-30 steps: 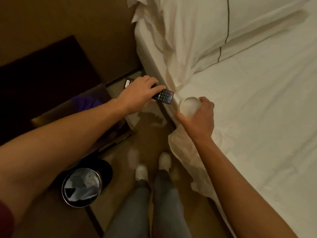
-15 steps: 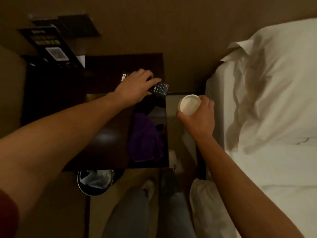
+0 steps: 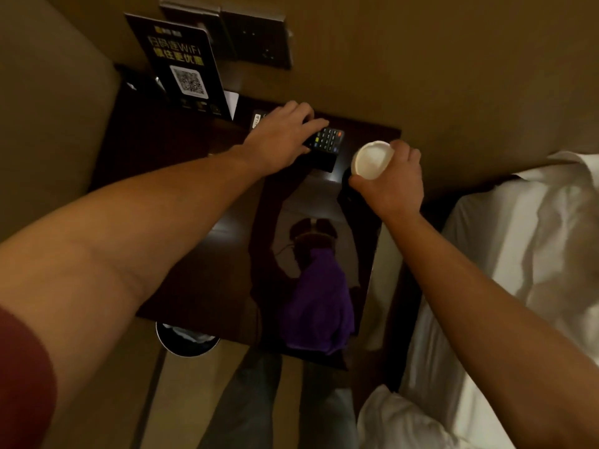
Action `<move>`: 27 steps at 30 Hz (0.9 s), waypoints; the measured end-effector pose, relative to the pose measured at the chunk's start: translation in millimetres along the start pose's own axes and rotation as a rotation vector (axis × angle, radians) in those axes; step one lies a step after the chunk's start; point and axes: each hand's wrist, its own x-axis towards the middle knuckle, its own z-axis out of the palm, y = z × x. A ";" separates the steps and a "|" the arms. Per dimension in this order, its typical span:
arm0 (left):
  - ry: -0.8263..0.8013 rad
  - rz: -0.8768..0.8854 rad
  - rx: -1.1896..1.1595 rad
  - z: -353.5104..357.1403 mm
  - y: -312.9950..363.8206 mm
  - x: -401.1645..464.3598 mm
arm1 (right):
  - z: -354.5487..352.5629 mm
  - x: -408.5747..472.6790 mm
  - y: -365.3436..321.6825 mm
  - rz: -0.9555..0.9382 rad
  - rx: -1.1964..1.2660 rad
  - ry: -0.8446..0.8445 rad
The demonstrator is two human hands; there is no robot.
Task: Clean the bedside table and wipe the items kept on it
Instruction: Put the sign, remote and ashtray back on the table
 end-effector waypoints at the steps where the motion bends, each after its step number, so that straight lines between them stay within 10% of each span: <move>1: -0.012 -0.007 -0.002 4.6 -6.4 4.5 | 3.6 8.1 -4.8 -0.006 -0.031 -0.006; 27: -0.076 -0.086 -0.036 26.5 -63.0 23.8 | 34.1 64.3 -36.0 -0.089 -0.254 -0.067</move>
